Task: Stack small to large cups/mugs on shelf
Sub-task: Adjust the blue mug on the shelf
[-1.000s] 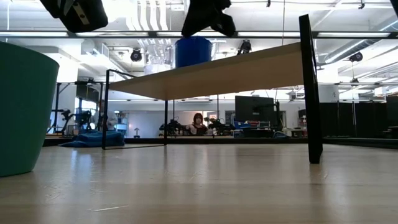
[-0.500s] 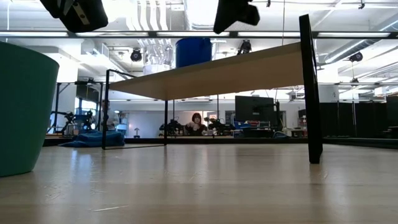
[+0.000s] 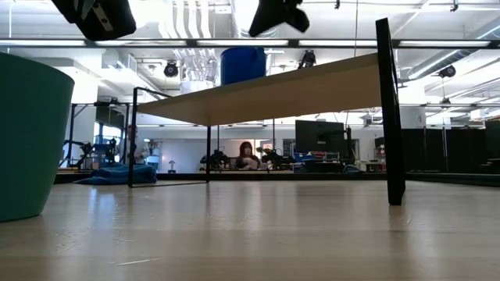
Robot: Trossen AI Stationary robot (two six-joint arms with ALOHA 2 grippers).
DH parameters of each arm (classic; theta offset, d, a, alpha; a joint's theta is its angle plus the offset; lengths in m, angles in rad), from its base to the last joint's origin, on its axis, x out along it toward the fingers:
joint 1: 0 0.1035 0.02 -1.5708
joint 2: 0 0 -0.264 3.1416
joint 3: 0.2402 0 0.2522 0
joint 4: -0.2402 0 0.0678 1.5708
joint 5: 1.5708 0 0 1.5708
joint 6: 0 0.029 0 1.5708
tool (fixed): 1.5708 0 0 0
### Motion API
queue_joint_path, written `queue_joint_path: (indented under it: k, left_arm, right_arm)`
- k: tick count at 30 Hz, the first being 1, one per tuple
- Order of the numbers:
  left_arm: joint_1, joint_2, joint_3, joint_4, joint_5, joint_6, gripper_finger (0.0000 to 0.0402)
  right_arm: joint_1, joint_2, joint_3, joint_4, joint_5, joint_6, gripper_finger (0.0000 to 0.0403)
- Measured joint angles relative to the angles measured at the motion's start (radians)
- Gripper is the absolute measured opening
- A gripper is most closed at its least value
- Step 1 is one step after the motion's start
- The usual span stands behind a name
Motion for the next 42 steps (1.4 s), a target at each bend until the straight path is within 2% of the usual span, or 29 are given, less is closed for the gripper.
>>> queue_joint_path:
  k: [2,5,9,23,42]
  left_arm:
    - [0.0,0.0,0.0,0.004,-0.002,-0.001,0.0015]
    - [0.0,0.0,0.0,0.022,-0.002,-0.002,0.0015]
    - [0.0,0.0,0.0,0.038,-0.003,-0.002,0.0015]
    - [0.0,0.0,0.0,0.045,-0.012,0.0,0.0015]
    - [0.0,0.0,0.0,0.047,-0.032,0.001,0.0015]
  right_arm:
    - [-0.031,0.006,0.0,0.002,-0.015,0.0,0.0009]
    - [-0.068,0.013,0.0,0.003,-0.095,0.0,0.0009]
    - [-0.078,0.041,0.0,0.001,-0.152,0.007,0.0009]
    - [-0.073,0.065,0.0,0.02,-0.208,0.018,0.0009]
    - [-0.058,0.065,-0.017,-0.011,-0.211,0.052,0.0008]
